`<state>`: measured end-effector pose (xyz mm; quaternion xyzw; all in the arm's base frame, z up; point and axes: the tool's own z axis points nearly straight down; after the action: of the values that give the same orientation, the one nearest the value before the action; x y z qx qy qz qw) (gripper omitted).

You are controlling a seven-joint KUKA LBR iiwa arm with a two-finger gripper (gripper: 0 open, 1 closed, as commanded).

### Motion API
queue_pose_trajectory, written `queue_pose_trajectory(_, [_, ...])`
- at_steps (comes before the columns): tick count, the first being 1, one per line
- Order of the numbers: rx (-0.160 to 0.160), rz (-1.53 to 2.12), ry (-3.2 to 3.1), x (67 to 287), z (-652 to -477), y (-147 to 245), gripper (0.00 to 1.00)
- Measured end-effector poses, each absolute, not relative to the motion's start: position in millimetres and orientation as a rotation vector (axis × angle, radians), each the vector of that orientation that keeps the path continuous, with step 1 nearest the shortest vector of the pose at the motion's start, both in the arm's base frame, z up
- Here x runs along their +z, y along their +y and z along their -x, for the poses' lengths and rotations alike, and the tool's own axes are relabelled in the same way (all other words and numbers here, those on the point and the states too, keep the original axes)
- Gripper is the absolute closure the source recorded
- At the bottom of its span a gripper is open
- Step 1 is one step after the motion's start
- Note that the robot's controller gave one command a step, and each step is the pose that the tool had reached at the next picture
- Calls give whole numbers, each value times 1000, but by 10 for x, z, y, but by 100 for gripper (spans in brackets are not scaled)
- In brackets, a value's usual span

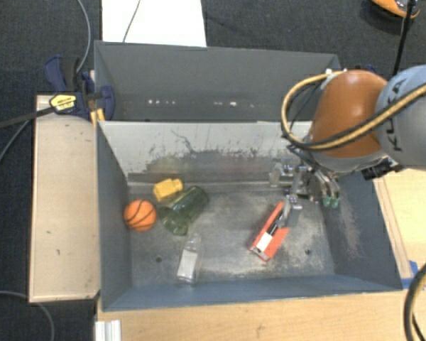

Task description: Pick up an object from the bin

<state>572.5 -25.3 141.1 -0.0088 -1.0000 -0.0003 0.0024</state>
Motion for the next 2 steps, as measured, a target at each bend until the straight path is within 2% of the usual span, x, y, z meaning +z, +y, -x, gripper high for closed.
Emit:
queue_pose_trajectory(1, [0,27,-3145,1456,-5744,-253,0])
queue_pose_trajectory(2, [-1,-463,-3112,1041,-5531,-324,0])
